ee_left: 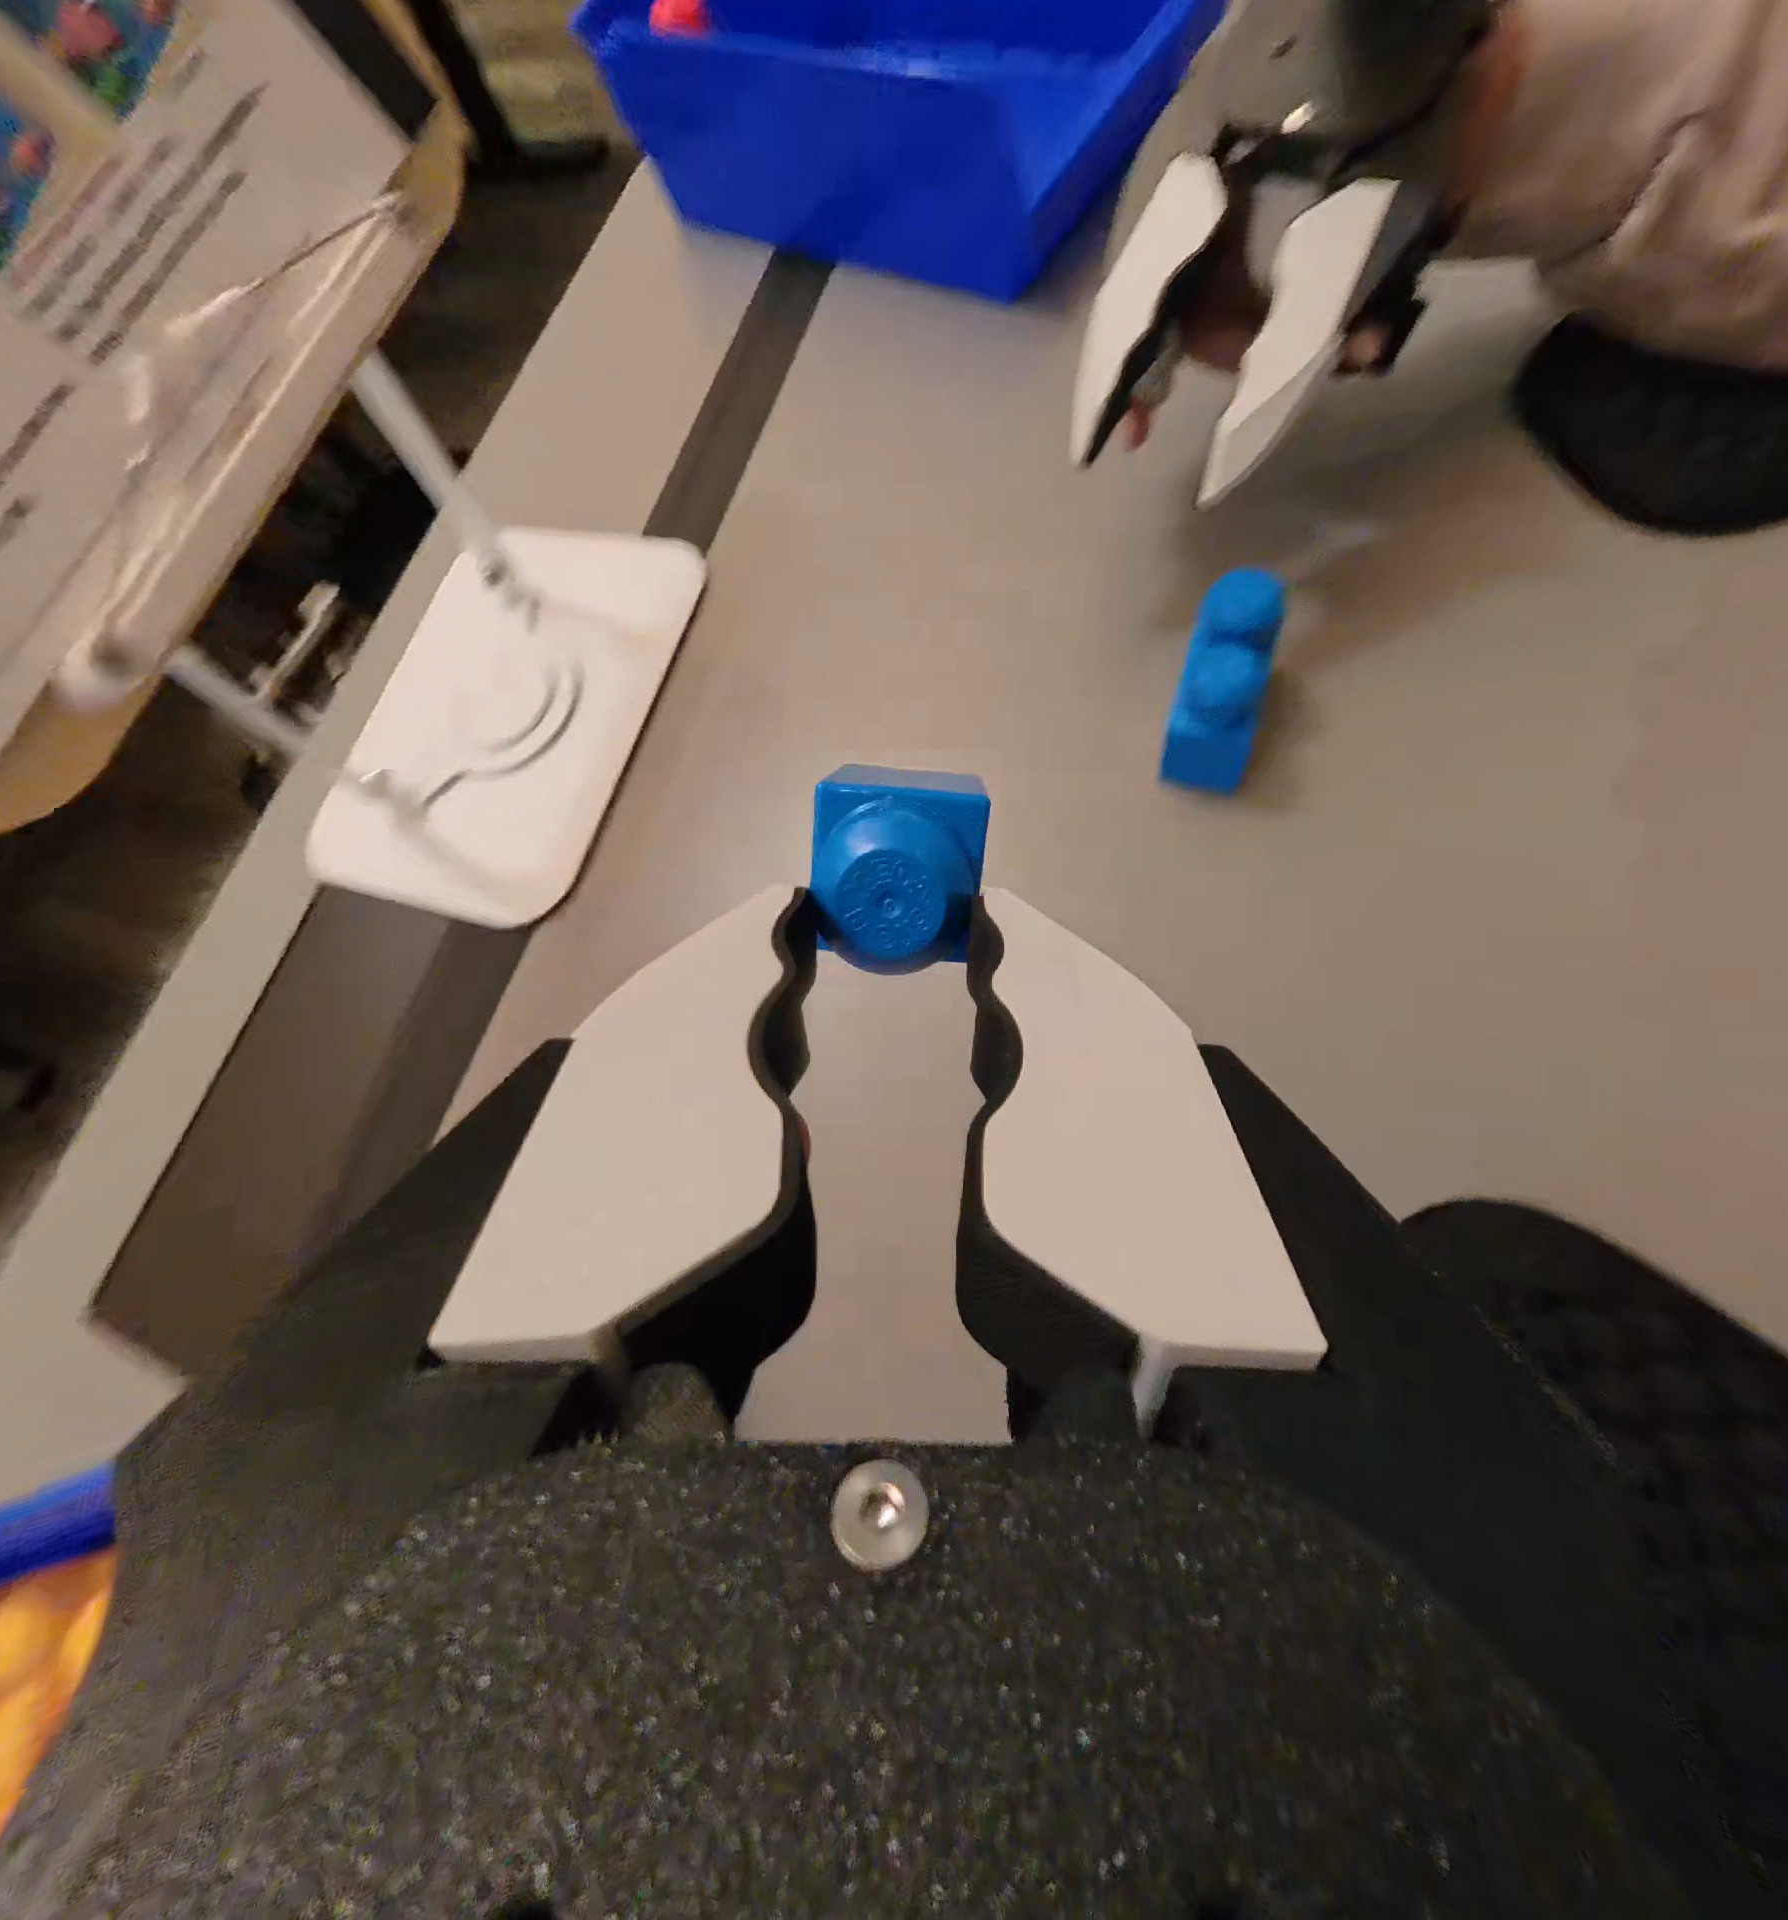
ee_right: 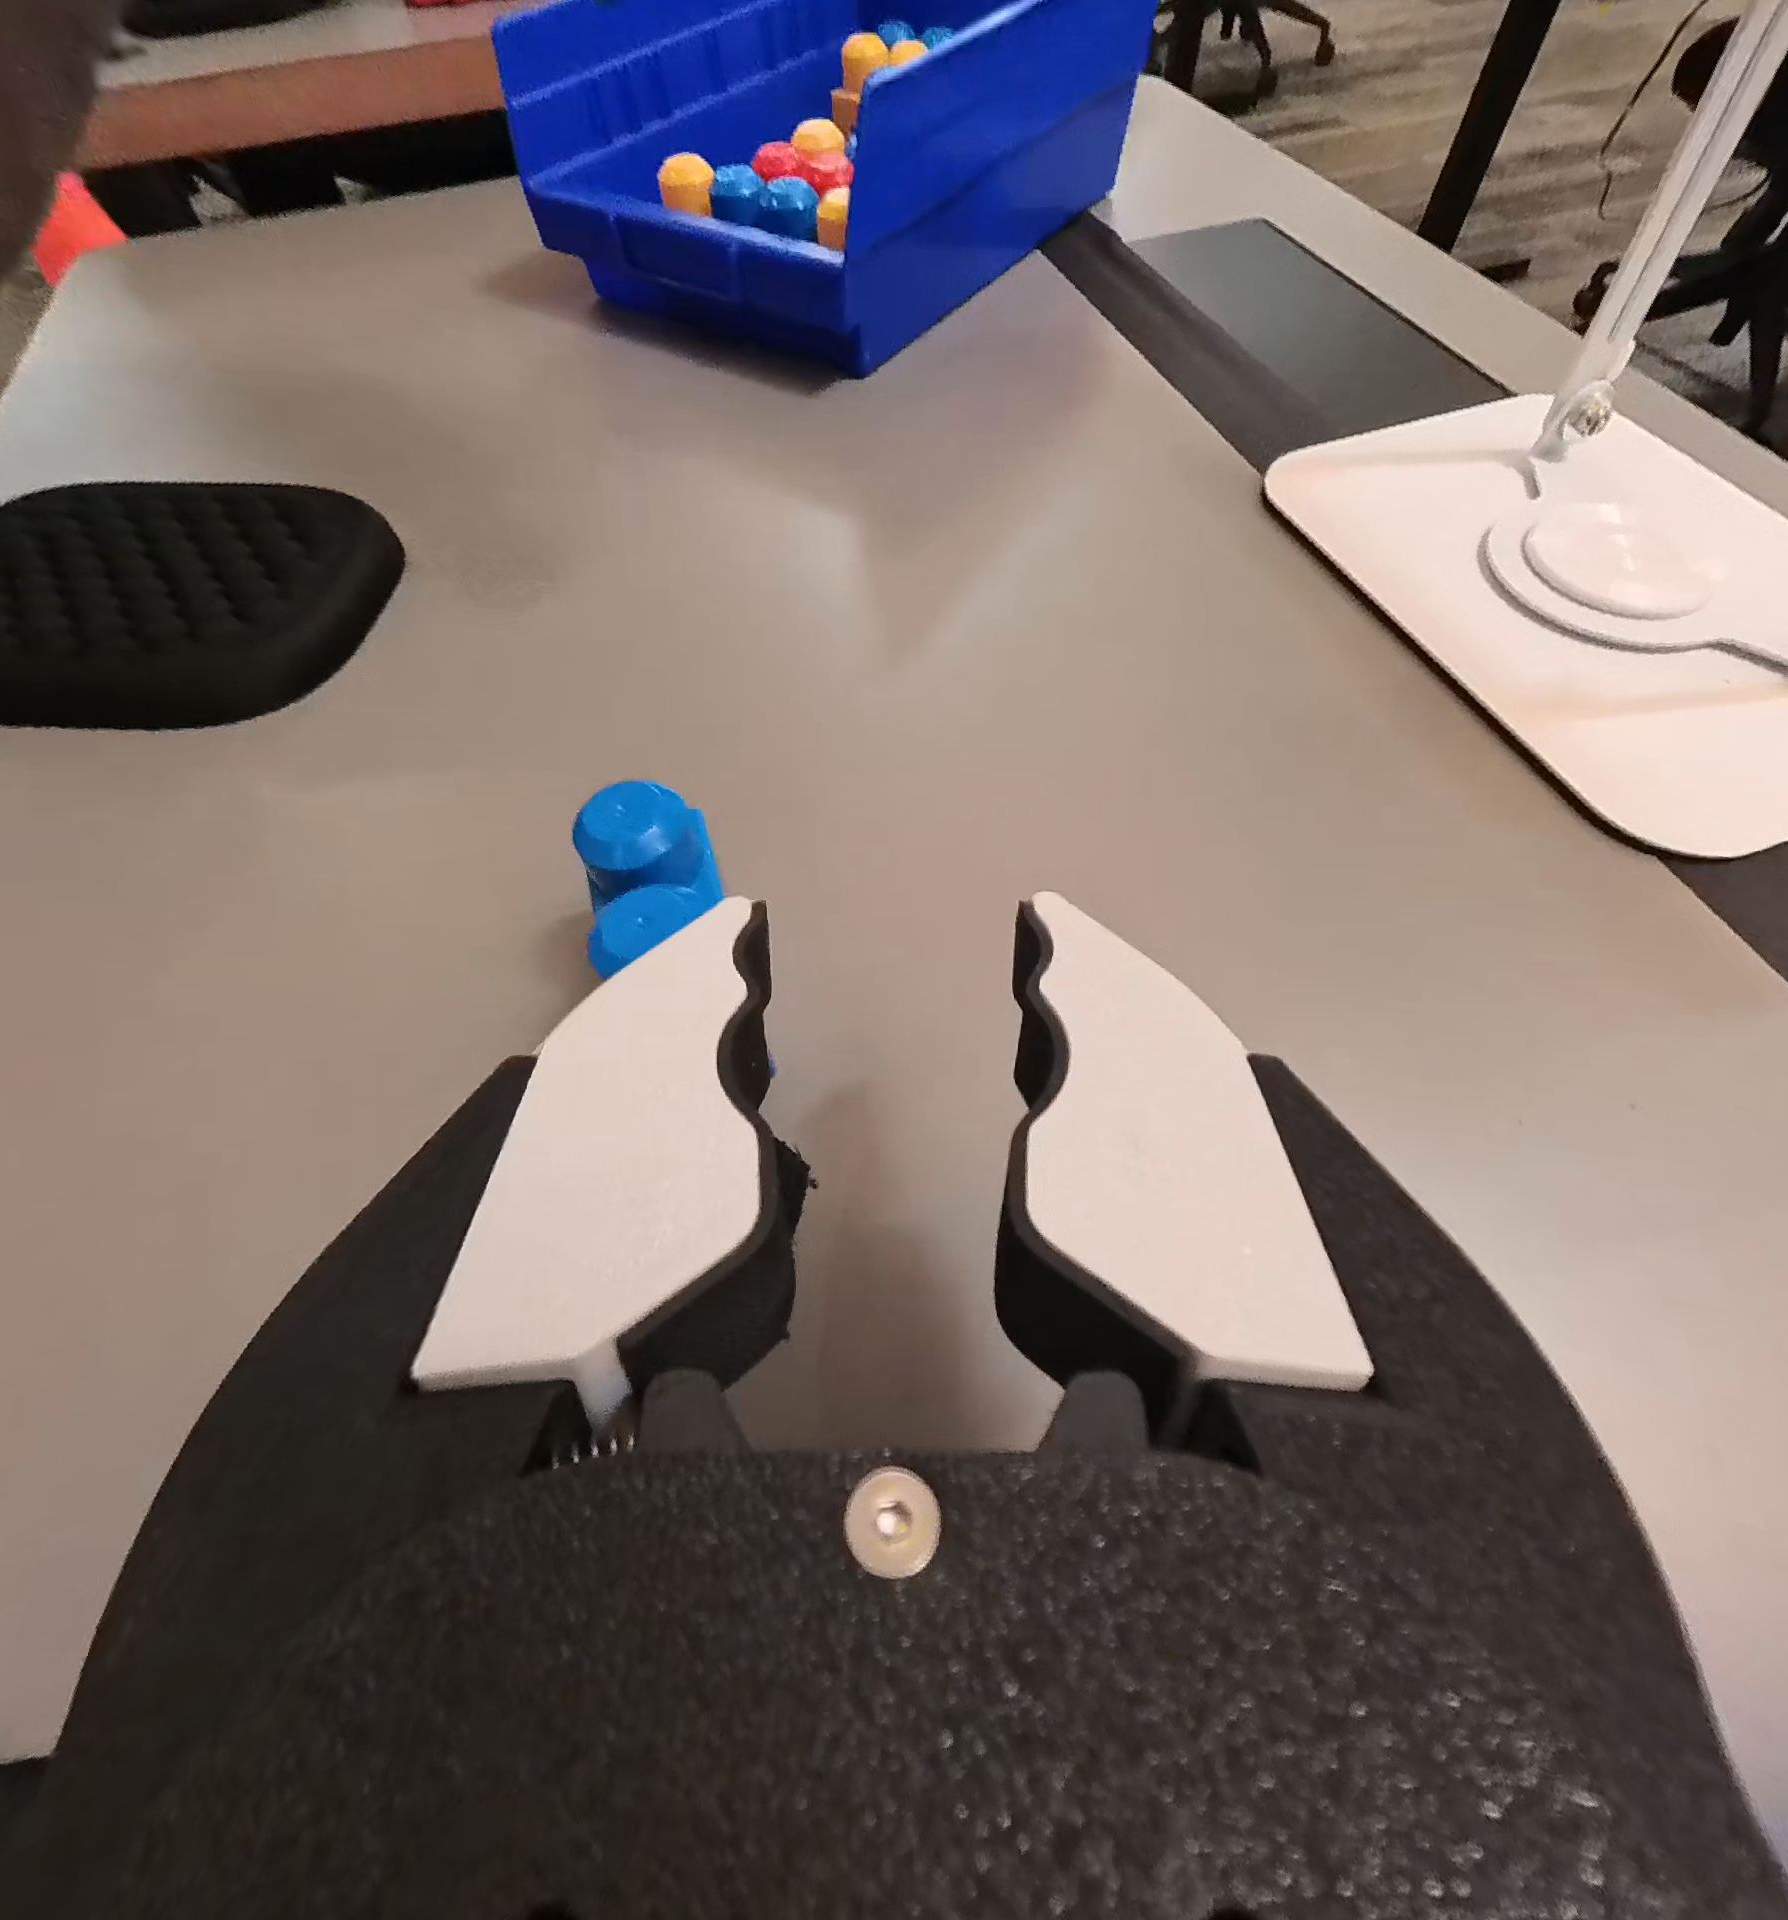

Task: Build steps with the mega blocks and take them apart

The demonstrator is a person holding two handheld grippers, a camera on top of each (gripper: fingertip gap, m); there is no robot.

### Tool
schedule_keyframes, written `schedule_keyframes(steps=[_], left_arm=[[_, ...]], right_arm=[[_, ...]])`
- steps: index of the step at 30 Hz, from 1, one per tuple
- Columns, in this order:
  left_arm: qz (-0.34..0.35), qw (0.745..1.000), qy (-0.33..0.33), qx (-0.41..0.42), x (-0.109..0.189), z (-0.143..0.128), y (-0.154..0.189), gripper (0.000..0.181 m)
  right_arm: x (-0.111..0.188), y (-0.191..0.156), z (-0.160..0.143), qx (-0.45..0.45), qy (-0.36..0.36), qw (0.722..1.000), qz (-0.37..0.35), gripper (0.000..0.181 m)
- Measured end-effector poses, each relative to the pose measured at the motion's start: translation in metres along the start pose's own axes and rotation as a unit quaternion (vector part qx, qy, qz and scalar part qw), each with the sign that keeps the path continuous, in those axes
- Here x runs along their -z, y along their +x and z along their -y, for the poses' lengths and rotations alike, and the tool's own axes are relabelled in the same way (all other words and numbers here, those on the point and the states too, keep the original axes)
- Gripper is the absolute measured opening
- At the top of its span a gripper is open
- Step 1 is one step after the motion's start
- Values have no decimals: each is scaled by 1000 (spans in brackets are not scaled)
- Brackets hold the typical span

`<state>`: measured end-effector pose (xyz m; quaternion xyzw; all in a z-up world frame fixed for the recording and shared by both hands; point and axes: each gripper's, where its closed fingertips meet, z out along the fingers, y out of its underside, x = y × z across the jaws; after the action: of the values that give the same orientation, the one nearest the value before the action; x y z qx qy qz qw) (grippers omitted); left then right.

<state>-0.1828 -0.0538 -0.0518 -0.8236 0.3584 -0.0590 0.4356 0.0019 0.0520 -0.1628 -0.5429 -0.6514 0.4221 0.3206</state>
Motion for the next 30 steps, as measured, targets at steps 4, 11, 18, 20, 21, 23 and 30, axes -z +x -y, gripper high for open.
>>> schedule_keyframes(steps=[4, 11, 18, 20, 21, 23, 30], left_arm=[[-51, 998, 20, 2, -41, 12, 36, 28], [-114, 992, 56, -1, -92, 36, 82, 28], [-151, 984, 92, 4, -114, 53, 104, 28], [-159, 982, 103, 9, -114, 56, 107, 28], [-161, 981, 107, 11, -115, 56, 108, 28], [-160, 980, 120, 10, -116, 56, 111, 28], [-164, 970, 178, 30, -113, 60, 115, 39]], right_arm=[[1, -7, 13, 10, 30, 999, 8, 44], [-8, -36, 34, 67, 44, 997, 23, 46], [-17, -63, 45, 101, 55, 992, 50, 46], [-16, -62, 44, 103, 59, 992, 53, 36], [-15, -63, 43, 98, 59, 992, 62, 35], [-14, -64, 40, 95, 50, 992, 71, 35], [-12, -72, 42, 85, 56, 990, 100, 35]])
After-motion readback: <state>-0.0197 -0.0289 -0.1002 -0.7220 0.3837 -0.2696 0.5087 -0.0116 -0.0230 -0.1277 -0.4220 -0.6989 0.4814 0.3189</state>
